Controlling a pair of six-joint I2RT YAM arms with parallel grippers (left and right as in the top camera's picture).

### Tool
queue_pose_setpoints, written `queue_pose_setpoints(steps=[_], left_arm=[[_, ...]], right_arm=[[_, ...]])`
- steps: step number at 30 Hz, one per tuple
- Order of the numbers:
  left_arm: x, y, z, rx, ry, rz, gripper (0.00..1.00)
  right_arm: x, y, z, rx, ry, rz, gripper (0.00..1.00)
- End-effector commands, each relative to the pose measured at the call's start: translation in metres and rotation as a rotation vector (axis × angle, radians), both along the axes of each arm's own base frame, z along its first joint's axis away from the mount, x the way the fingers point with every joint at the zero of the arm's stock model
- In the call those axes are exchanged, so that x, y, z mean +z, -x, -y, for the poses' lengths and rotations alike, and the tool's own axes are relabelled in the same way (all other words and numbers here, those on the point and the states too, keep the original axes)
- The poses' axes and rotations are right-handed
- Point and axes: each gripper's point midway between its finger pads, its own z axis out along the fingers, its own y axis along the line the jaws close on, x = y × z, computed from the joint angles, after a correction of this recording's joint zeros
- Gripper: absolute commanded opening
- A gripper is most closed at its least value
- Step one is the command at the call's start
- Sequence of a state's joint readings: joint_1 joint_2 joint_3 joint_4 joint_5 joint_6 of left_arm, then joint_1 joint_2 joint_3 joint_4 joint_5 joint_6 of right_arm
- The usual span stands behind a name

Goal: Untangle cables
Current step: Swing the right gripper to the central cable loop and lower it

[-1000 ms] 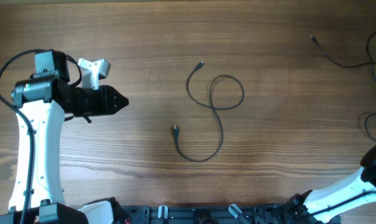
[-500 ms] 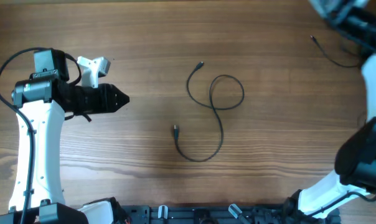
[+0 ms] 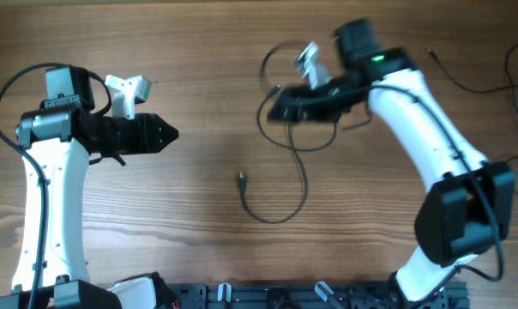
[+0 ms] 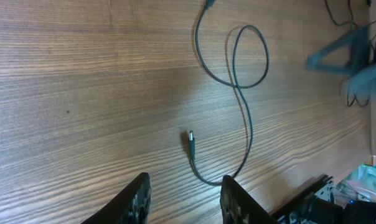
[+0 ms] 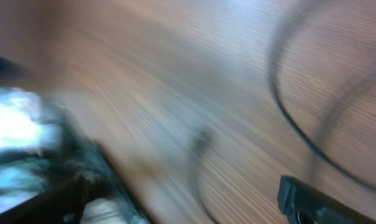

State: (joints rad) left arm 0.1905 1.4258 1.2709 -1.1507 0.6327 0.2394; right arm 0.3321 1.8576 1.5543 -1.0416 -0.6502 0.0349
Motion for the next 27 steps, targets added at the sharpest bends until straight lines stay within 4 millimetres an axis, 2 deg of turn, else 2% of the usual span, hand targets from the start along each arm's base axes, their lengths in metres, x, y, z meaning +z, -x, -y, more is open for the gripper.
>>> queue_pose_setpoints(steps=[1, 3, 5, 8, 12, 15, 19, 20, 27], left_arm=[[0.006, 0.001, 0.003, -0.019, -0.003, 0.027, 0.37], [0.006, 0.002, 0.003, -0.019, -0.003, 0.022, 0.37], [0.005, 0.002, 0.002, -0.018, -0.007, 0.02, 0.36], [0.005, 0.002, 0.002, -0.017, -0.01, 0.02, 0.36], [0.005, 0.001, 0.001, -0.017, -0.01, 0.022, 0.36], [0.005, 0.003, 0.002, -0.017, -0.009, 0.017, 0.36], [0.005, 0.002, 0.002, -0.017, -0.01, 0.02, 0.35], [0.005, 0.002, 0.002, -0.017, -0.01, 0.019, 0.34], [0.004, 0.004, 0.002, -0.017, -0.008, 0.011, 0.34]], right_arm=[[-0.034, 0.002, 0.062, 0.085, 0.56, 0.162, 1.0], [-0.036, 0.016, 0.072, 0.121, 0.649, 0.134, 1.0], [-0.037, 0.032, 0.074, 0.094, 0.661, 0.054, 1.0], [-0.039, 0.041, 0.069, 0.031, 0.626, -0.015, 1.0], [-0.052, 0.034, 0.055, -0.051, 0.567, -0.031, 1.0], [-0.076, 0.024, 0.041, -0.054, 0.506, 0.006, 1.0], [-0.108, 0.017, 0.033, 0.019, 0.497, 0.055, 0.99], [-0.114, 0.015, 0.033, 0.042, 0.499, 0.06, 0.96], [-0.146, 0.011, 0.031, 0.166, 0.513, 0.084, 0.91]])
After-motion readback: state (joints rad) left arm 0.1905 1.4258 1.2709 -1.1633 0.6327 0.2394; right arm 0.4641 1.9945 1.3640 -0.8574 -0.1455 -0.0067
